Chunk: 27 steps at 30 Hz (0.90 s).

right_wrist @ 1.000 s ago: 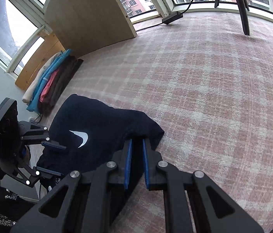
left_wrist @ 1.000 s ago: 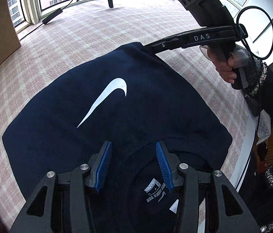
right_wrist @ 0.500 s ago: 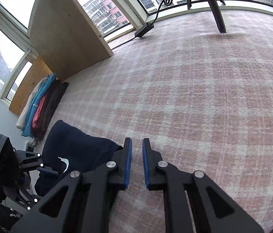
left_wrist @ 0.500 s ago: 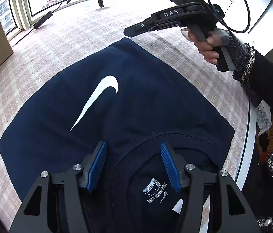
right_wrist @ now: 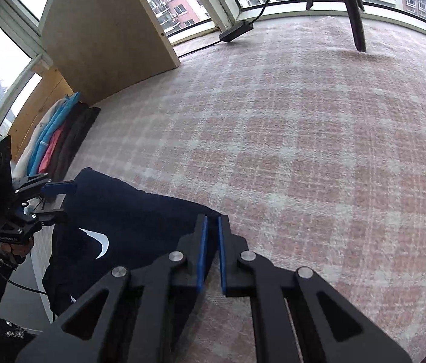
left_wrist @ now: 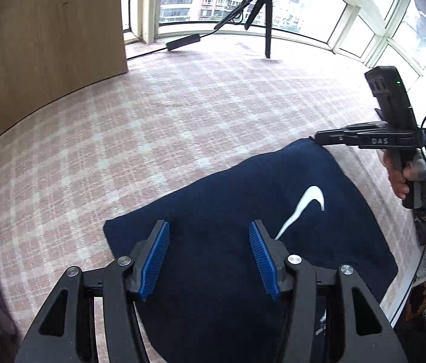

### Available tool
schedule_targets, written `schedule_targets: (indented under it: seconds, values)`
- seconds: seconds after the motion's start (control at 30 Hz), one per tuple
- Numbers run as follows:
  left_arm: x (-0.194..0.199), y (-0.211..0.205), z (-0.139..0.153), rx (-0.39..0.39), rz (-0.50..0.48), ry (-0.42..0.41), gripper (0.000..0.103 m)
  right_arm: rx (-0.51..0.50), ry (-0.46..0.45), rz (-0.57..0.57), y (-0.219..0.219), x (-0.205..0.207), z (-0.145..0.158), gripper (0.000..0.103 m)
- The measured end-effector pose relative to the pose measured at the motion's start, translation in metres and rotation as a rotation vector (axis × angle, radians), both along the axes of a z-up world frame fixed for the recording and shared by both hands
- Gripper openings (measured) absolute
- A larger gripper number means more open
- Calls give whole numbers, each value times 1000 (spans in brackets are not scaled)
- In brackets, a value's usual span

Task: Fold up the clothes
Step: 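Grasp the folded navy shirt with the left tool while the right tool grasps beside it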

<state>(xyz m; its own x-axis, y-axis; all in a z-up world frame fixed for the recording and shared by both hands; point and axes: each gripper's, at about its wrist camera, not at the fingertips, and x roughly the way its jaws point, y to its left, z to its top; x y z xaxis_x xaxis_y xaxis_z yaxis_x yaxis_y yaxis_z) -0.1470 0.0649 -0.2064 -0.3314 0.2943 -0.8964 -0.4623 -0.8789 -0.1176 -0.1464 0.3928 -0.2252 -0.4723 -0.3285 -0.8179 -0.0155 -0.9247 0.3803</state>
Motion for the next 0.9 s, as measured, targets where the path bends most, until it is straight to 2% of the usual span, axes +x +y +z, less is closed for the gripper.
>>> schedule_targets:
  seconds: [0.07, 0.17, 0.2, 0.23, 0.3, 0.47, 0.6, 0.7, 0.9]
  values:
    - [-7, -27, 1, 45, 67, -33, 53, -25, 6, -9, 4, 9, 10, 12]
    - [7, -57, 21, 60, 141, 28, 52, -16, 34, -3, -6, 27, 33, 14]
    - [14, -67, 27, 64, 158, 36, 52, -8, 43, -2, -10, 33, 39, 22]
    - [21, -76, 31, 94, 172, 20, 52, -17, 45, -1, -14, 41, 43, 35]
    - [37, -89, 34, 183, 201, -30, 53, -67, 44, -13, -19, 55, 45, 47]
    - [75, -91, 18, 211, 220, -74, 54, -75, -14, -69, -40, 82, 24, 48]
    - [84, -88, -7, 225, 226, -138, 54, -64, -55, -75, -54, 92, 7, 48]
    - [87, -76, -16, 200, 201, -137, 54, -16, -39, -65, -66, 96, 2, 48]
    - [97, -40, -15, 114, 96, -94, 56, 208, 19, -18, -97, 101, 2, 49]
